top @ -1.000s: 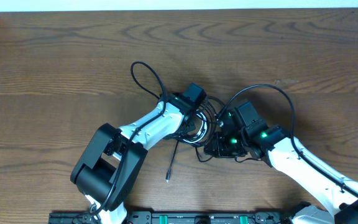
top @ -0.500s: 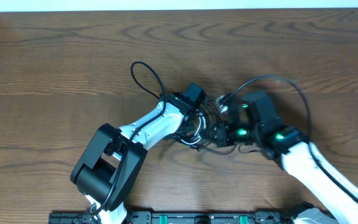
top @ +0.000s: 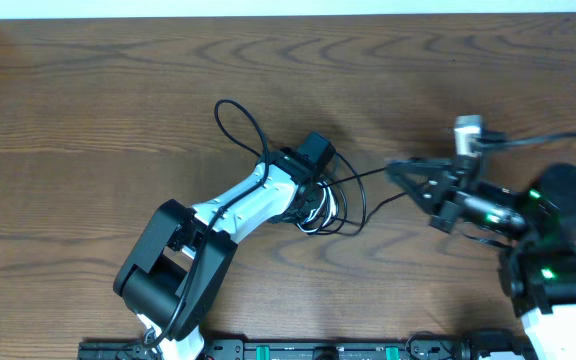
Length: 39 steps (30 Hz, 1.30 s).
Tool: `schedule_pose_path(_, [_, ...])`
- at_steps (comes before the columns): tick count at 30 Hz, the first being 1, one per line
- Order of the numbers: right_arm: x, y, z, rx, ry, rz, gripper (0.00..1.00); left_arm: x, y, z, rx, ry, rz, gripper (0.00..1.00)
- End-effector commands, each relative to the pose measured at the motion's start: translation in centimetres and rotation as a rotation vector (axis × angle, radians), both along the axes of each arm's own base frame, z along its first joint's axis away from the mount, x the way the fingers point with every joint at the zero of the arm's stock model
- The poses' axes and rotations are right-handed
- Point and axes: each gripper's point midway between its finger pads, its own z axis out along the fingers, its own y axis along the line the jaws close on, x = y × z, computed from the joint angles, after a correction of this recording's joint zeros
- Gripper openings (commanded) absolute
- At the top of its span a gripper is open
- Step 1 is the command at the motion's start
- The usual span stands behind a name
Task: Untangle cables
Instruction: 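Pull the black cable rightward out of the coil with the right gripper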
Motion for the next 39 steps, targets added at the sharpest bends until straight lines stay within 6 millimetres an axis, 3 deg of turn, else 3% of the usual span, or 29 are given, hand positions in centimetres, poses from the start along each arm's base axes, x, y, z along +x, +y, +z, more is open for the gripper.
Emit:
schedule_pose_path(1, [-2.0, -2.4, 5.6, -0.008, -0.256, -0.074, 0.01, -0.8, 3.0, -1.8, 0.117, 0.038, 0.020, 0.08])
schedule_pose_path(10, [-0.2, -5.7, 6.8, -0.052, -0.361, -0.266, 0.01, -0.8, 3.0, -1.8, 0.117, 0.039, 0.019, 0.08])
schedule_pose_path(14, [2.5, -8.1, 5.6, -0.096, -0.324, -0.448, 0.01, -0.9, 3.0, -1.8, 0.120, 0.043, 0.019, 0.08])
schedule_pose_path(18, [4.7, -10.2, 1.1, -0.171, -0.142, -0.571, 0.01, -0.9, 3.1, -1.8, 0.121, 0.044, 0.019, 0.08])
schedule_pose_path(24, [5.6, -11.6, -5.3, -0.288, 0.090, -0.616, 0.01, -0.9, 3.1, -1.8, 0.121, 0.044, 0.019, 0.08])
schedule_pose_path(32, [4.9, -11.4, -12.3, -0.332, 0.410, -0.555, 0.01, -1.0, 3.0, -1.8, 0.116, 0.047, 0.018, 0.08])
schedule_pose_path(37, [3.5, -11.0, -16.4, -0.357, 0.626, -0.505, 0.01, -0.8, 0.9, -0.8, 0.016, 0.067, -0.104, 0.08])
schedule_pose_path(39, [2.6, -10.8, -18.6, -0.370, 0.744, -0.478, 0.01, -0.2, -0.6, 0.7, -0.043, 0.052, -0.190, 0.09])
